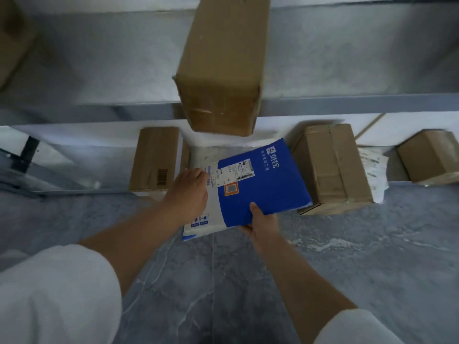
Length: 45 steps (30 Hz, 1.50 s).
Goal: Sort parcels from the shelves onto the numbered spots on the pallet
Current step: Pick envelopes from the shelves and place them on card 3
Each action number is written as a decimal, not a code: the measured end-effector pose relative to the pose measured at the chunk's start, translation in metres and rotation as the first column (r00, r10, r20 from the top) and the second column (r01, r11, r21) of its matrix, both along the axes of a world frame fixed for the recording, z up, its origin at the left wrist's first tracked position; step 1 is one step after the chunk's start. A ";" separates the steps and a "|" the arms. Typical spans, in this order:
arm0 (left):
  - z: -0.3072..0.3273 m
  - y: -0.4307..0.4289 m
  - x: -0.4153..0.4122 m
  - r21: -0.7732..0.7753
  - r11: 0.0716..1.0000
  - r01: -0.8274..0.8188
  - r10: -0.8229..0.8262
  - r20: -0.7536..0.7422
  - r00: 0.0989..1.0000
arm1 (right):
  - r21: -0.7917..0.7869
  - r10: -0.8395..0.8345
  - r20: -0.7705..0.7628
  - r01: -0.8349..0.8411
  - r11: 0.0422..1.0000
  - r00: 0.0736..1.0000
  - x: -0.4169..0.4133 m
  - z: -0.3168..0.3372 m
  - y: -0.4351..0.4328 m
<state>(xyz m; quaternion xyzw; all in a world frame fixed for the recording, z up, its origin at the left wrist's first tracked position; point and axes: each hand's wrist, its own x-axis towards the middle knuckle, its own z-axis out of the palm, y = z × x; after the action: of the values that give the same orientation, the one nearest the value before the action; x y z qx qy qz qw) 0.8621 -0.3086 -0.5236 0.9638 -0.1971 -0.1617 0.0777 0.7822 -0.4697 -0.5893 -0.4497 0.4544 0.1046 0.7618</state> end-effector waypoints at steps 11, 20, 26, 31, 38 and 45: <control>0.177 -0.012 -0.076 -0.073 0.936 -0.343 0.305 -0.315 0.899 | 0.226 0.197 -0.091 -0.173 0.959 0.976 -0.102 0.201 -0.059; 0.255 0.001 -0.119 -0.016 0.816 -0.578 0.496 -0.496 0.713 | 0.338 0.540 0.056 -0.525 0.781 0.840 -0.159 0.295 -0.105; 0.281 -0.001 -0.202 -0.075 0.661 -0.747 0.516 -0.677 0.525 | 0.343 0.588 0.107 -0.585 0.735 0.802 -0.203 0.340 -0.135; 0.312 -0.033 -0.255 0.030 0.392 -0.920 0.429 -0.890 0.154 | 0.367 0.571 0.109 -0.567 0.737 0.814 -0.238 0.385 -0.179; 0.402 -0.081 -0.306 -0.102 0.171 -0.980 0.262 -0.954 0.145 | 0.140 0.624 0.099 -0.631 0.763 0.775 -0.240 0.486 -0.225; 0.545 -0.080 -0.325 -0.414 -0.151 -0.897 0.420 -0.849 0.321 | -0.012 0.436 0.209 -0.443 0.896 0.876 -0.236 0.602 -0.174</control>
<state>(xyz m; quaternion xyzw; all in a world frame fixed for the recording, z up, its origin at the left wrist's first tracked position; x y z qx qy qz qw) 0.5368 -0.3884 0.0211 0.6184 0.3290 -0.1667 0.6940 0.5460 -0.6441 0.0130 -0.5357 0.2572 0.2357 0.7690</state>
